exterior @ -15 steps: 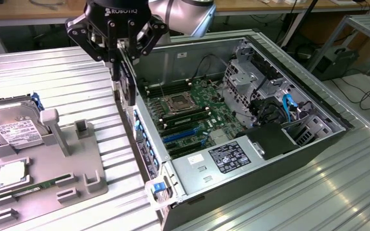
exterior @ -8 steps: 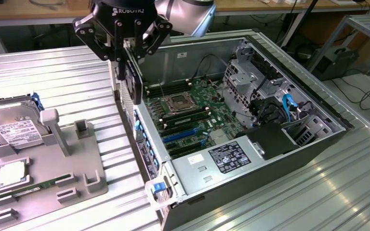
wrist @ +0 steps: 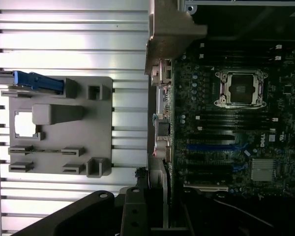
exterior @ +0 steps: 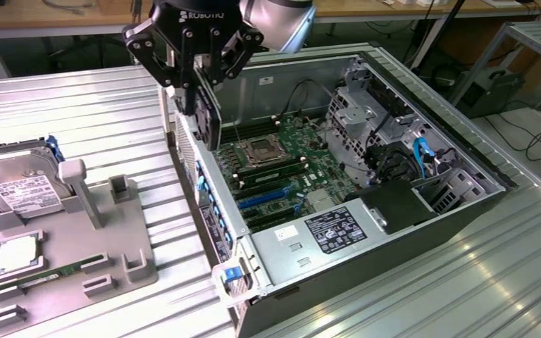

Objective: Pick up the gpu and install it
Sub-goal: 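Pick up the gpu and move the gpu toward the slot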

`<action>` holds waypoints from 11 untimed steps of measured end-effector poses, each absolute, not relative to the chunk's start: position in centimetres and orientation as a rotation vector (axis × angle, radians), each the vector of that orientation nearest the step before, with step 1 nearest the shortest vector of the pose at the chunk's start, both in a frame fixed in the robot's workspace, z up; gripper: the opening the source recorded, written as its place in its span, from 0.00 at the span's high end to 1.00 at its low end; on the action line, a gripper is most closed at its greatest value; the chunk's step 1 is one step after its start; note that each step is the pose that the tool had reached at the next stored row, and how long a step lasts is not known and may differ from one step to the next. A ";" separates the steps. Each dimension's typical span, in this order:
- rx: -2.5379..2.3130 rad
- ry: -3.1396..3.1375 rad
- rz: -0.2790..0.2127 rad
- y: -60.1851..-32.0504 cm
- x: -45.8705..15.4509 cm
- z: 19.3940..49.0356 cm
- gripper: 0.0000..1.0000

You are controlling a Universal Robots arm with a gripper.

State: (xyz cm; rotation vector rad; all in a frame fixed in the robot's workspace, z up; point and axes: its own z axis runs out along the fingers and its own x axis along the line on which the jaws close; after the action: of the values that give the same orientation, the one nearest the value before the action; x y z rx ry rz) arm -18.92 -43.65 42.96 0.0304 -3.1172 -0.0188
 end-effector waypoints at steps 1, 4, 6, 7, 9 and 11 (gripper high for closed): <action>0.031 -3.117 -0.019 -43.6 -18.7 43.0 0.72; 0.031 -3.117 -0.019 -43.6 -18.2 43.0 0.72; 0.030 -3.117 -0.019 -43.6 -17.8 43.0 0.72; 0.030 -3.117 -0.019 -43.6 -17.7 43.0 0.72; 0.030 -3.117 -0.019 -43.6 -17.3 43.0 0.72; 0.031 -3.117 -0.019 -43.6 -17.0 42.9 0.72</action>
State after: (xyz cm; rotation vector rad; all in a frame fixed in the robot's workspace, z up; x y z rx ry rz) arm -16.97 -43.64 42.95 0.0306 -3.1172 -0.0188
